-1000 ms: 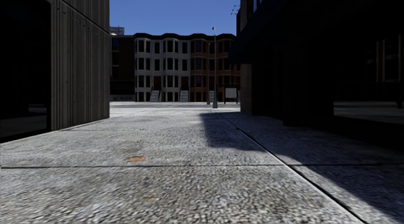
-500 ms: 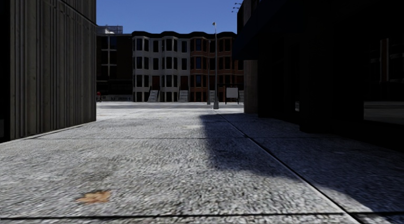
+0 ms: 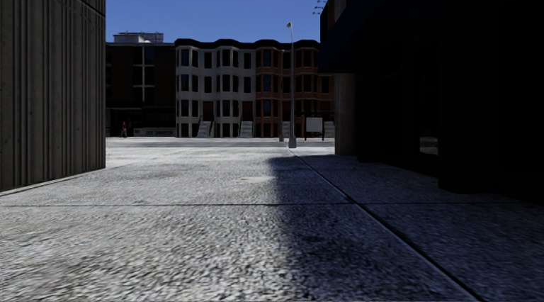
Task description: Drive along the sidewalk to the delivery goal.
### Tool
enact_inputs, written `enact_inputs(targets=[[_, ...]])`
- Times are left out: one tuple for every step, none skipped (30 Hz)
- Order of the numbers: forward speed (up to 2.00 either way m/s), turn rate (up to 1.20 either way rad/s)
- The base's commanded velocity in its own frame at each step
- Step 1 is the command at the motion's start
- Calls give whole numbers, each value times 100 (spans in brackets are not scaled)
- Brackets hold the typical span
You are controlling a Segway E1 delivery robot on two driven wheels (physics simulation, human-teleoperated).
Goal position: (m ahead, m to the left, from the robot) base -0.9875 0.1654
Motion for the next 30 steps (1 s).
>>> enact_inputs(targets=[[0, 0], [0, 0], [0, 0], [0, 0], [0, 0], [0, 0], [0, 0], [0, 0], [0, 0], [0, 0], [0, 0], [0, 0], [0, 0], [0, 0], [0, 0], [0, 0], [0, 0], [0, 0], [0, 0], [0, 0], [0, 0], [0, 0], [0, 0], [0, 0], [0, 0], [0, 0], [0, 0], [0, 0], [0, 0], [0, 0]])
